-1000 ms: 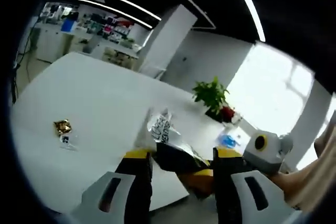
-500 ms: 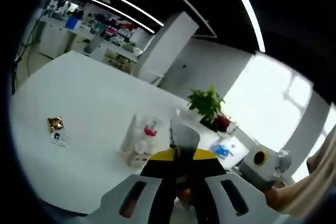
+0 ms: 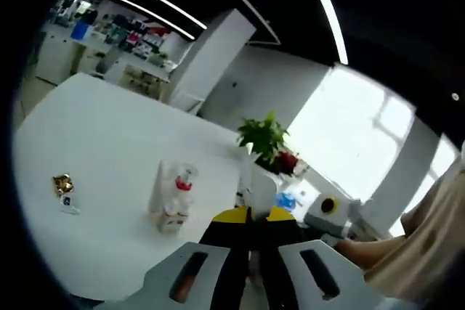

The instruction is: Arrange the skincare products in the storage area until every visible bottle or jar stands upright without overlapping.

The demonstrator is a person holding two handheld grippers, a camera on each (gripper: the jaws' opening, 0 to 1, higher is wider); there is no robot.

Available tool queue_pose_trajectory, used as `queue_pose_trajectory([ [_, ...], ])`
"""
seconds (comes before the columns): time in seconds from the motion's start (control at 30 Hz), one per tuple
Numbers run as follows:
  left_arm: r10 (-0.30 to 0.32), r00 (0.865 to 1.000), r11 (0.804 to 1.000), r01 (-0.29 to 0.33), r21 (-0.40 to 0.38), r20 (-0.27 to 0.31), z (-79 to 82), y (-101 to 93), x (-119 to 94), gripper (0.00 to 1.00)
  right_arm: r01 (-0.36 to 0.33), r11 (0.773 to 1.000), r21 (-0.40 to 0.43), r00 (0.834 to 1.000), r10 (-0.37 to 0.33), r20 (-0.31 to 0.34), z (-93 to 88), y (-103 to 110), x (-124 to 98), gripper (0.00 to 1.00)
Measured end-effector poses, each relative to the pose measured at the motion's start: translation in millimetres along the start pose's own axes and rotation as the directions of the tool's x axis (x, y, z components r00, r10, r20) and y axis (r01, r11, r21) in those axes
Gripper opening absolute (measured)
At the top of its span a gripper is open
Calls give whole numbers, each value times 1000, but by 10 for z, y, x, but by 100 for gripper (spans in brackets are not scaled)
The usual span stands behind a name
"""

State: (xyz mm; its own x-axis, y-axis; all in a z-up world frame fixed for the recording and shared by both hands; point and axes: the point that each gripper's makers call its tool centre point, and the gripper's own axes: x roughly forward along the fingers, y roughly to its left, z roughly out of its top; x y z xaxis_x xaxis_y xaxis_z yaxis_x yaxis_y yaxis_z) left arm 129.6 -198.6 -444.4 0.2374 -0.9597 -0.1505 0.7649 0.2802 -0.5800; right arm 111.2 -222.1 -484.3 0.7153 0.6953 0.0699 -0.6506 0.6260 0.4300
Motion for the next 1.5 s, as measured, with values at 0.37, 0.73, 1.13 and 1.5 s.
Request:
queue_pose_trajectory([
  [0.37, -175, 981, 984, 177, 9, -85, 87, -279, -29, 0, -232, 962, 141, 973, 229, 43, 254, 233, 12, 59],
  [0.73, -115, 991, 993, 112, -43, -67, 176, 38, -20, 0, -198, 934, 299, 979, 174, 106, 298, 110, 37, 5],
  [1.13, -143, 986, 988, 147, -50, 81, 314, 82, 95, 21, -237, 785, 572, 949, 63, 308, 466, 40, 29, 1],
  [1.5, -195, 971, 946, 223, -236, 136, -131, 35, 77, 24, -227, 712, 665, 931, -42, 363, 433, -89, 19, 1],
])
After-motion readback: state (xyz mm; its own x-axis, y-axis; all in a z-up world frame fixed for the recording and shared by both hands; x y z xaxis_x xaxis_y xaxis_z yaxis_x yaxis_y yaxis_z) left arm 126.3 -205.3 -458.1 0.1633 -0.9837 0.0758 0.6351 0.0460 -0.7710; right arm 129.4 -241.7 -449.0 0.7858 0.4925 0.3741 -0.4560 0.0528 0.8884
